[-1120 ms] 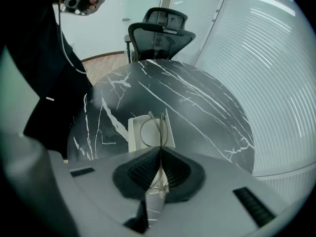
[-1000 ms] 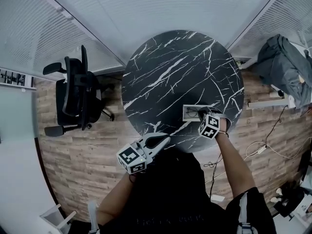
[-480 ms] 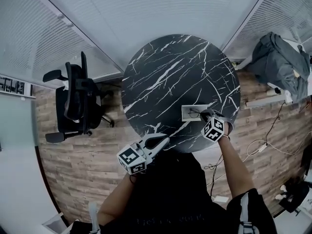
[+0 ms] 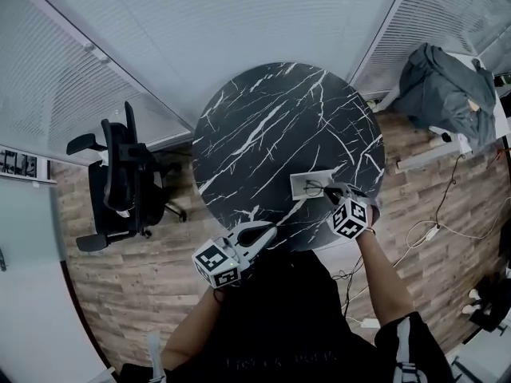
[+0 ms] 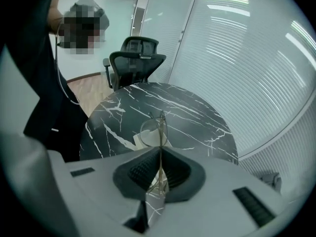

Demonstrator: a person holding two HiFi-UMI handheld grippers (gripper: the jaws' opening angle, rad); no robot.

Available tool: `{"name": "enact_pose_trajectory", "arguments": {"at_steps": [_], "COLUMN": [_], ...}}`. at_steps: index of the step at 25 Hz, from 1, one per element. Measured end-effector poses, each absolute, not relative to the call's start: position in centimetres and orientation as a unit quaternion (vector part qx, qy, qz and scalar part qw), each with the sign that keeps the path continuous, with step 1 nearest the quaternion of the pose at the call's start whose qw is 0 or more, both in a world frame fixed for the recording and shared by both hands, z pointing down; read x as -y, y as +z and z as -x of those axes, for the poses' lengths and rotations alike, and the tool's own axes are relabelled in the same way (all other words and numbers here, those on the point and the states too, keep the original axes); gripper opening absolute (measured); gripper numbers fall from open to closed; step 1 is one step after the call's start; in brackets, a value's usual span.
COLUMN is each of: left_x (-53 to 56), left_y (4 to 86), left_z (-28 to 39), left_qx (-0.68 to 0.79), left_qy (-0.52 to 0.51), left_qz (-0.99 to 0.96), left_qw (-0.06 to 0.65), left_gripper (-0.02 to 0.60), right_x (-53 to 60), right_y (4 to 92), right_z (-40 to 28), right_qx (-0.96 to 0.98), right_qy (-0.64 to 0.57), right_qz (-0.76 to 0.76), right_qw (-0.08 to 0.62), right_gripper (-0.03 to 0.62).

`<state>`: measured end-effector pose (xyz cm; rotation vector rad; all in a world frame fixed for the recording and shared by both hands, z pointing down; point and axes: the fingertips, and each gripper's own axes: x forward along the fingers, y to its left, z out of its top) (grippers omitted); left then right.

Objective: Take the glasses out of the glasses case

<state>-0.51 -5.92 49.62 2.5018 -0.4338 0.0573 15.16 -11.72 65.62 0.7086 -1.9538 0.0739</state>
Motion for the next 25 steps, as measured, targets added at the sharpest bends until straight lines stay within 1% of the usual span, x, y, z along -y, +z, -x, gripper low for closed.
{"name": "enact_pose_trajectory", "arguments": {"at_steps": [14, 25], "left_x": [6.2, 6.3], "left_y": [48.5, 48.3], "left_z": [-0.1, 0.4], "left_qx": [0.148, 0.142], "left_qy": [0.014, 0.011], "left_qz": [-0.945, -0.947], "left_qw": [0.293, 0.287], "left_gripper": [0.018, 0.018], "right_x": [10.7, 9.4], "right_y": [59.2, 55.7], "right_z": [-15.5, -15.4], "right_qx": [0.821, 0.826], "right_qy": [0.048, 0.069], "right_qz": [-0.363, -0.413], "right_qw": [0.438, 0.377], "right_gripper": [0.033, 0.033]}}
